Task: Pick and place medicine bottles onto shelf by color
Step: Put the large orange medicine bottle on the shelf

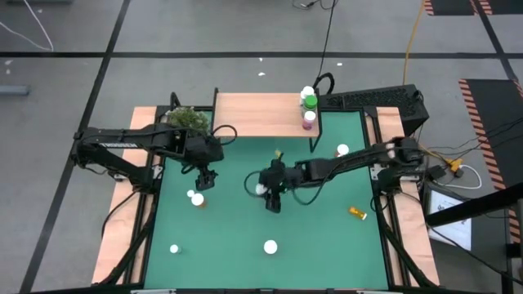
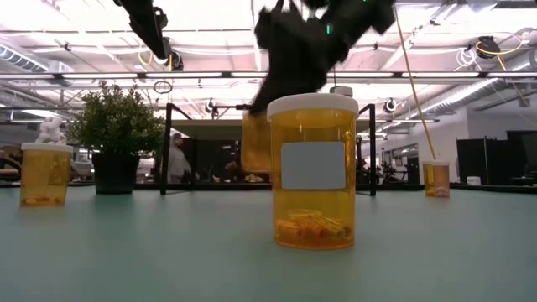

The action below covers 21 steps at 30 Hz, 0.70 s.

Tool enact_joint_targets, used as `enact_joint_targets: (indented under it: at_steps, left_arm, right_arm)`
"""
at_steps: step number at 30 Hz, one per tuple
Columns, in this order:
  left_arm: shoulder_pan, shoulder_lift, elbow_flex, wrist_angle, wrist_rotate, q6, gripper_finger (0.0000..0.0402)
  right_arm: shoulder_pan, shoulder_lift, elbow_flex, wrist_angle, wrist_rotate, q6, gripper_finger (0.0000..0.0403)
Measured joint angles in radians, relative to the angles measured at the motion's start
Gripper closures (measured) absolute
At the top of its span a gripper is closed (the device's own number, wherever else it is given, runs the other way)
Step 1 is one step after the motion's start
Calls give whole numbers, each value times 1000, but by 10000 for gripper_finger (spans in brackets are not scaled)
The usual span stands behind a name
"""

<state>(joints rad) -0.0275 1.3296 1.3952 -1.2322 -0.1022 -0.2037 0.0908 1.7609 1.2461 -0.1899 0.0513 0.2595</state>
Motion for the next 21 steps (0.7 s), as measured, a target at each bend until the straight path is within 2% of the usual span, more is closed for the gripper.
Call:
enact_joint_targets:
  at_steps: [4, 8, 12, 16, 21]
  left_arm:
    - [-14, -6, 0, -6, 0, 23, 105]
    - [-15, -5, 0, 9, -3, 105, 105]
    - [20, -5, 0, 61, -11, 124, 105]
    - [73, -5, 0, 110, -34, 69, 105]
    - [138, -5, 0, 111, -63, 31, 105]
  right_arm:
    - [-50, -106, 51, -114, 0, 66, 201]
    - [-134, -163, 208, -252, 0, 32, 199]
    - [-253, -146, 435, -445, -3, -112, 199]
    - [-414, -111, 622, -555, -2, -302, 199]
    - [-619, -61, 686, -577, -27, -410, 199]
